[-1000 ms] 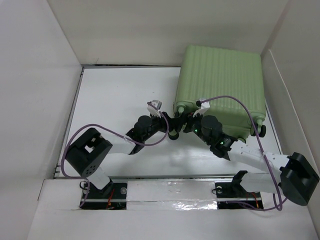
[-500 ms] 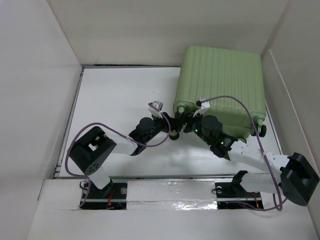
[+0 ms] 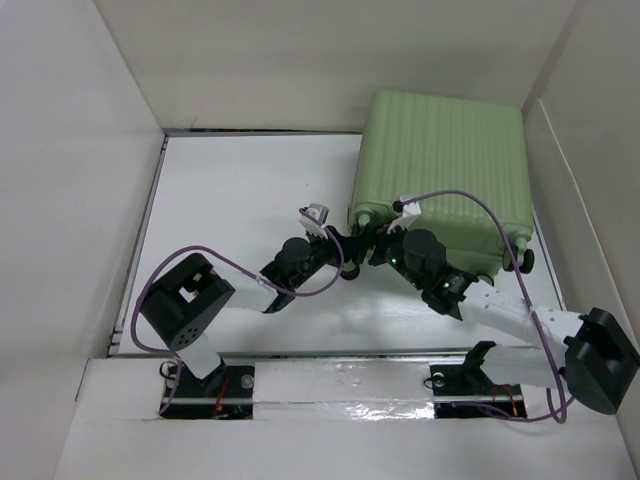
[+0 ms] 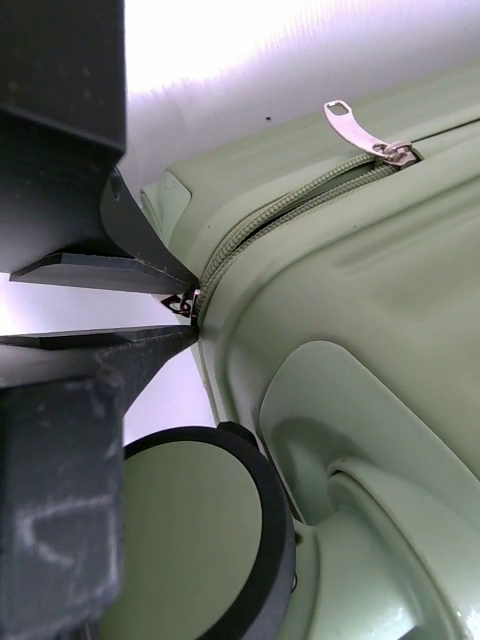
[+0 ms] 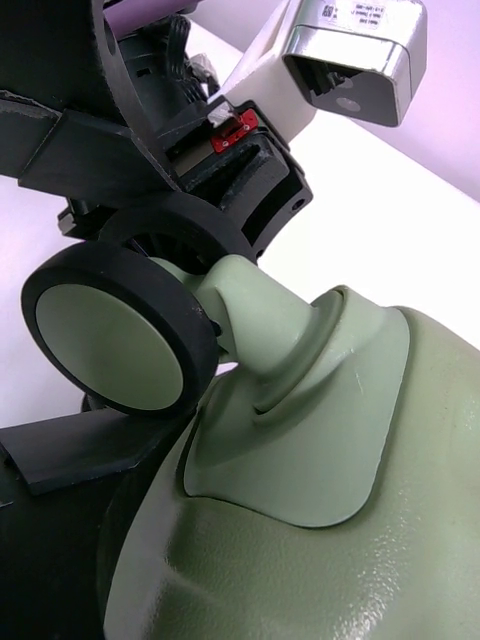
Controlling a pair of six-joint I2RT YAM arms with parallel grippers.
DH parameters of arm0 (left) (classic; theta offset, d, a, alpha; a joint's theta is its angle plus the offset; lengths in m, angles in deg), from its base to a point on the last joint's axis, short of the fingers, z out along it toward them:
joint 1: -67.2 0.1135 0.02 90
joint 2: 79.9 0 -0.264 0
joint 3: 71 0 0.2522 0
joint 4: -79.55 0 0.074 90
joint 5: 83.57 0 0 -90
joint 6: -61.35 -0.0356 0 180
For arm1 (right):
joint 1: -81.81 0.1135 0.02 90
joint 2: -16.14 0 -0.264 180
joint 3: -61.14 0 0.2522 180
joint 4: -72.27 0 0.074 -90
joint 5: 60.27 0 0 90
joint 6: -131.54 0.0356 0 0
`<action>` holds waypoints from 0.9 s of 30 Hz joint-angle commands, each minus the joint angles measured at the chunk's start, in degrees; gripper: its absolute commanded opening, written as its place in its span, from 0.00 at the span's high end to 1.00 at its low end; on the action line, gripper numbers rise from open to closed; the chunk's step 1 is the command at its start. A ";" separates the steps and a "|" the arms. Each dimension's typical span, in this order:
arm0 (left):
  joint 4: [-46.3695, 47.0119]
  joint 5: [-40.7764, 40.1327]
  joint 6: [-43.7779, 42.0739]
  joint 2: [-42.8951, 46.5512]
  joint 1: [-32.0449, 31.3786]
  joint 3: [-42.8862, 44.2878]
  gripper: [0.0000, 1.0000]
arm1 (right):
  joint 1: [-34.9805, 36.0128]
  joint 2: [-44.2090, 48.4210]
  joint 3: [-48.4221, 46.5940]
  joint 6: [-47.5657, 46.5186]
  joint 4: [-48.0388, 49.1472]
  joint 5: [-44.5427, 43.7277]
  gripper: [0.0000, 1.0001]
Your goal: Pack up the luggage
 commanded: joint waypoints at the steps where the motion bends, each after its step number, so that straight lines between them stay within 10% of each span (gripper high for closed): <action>1: -1.40 -5.04 -2.24 -0.97 0.73 2.55 1.00 | 0.08 3.36 -6.01 -2.41 -4.87 -1.49 0.97; 13: -5.61 -6.01 -4.09 0.53 0.73 2.46 1.00 | 0.61 -0.06 -25.08 -15.33 -37.59 -10.72 0.99; 18: -7.47 -4.70 -4.27 0.88 0.73 3.43 0.51 | 0.61 -1.30 -28.61 -16.75 -39.55 -10.47 1.00; 27: -6.86 -7.33 -4.00 -0.97 -1.20 4.40 0.56 | 0.61 -1.30 -26.32 -16.31 -34.71 -6.07 1.00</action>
